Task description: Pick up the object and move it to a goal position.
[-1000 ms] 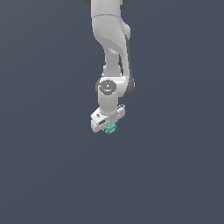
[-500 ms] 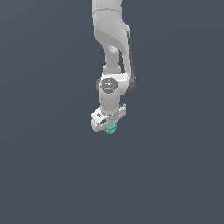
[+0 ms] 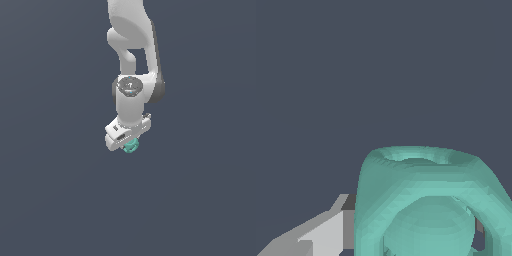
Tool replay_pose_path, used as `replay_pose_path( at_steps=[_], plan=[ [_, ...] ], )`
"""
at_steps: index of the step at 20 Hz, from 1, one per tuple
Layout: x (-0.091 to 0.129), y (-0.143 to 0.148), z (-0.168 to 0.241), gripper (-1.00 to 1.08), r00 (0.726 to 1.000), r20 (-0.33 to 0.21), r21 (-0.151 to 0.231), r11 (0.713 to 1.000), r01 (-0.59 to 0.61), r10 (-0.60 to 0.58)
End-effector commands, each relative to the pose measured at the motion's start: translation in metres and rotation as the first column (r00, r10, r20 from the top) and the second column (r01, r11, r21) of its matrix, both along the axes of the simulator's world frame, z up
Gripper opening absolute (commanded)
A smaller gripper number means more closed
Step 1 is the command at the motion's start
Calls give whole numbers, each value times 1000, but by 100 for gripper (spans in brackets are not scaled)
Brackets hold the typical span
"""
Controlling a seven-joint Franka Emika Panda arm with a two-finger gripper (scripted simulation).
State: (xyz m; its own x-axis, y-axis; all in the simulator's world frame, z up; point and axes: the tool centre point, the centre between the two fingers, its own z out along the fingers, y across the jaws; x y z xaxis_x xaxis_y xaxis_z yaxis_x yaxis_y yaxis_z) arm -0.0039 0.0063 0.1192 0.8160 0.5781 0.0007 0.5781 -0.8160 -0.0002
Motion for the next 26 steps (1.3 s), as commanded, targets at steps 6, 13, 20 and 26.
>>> replay_pose_path(
  at_steps=[6, 13, 20, 26],
  plan=[
    [35, 18, 65, -100, 1000, 0, 1, 1000, 0, 0],
    [64, 33, 117, -100, 1000, 0, 0, 1000, 0, 0],
    [88, 44, 158, -100, 1000, 0, 0, 1000, 0, 0],
    [105, 52, 186, -100, 1000, 0, 0, 1000, 1, -1]
  ],
)
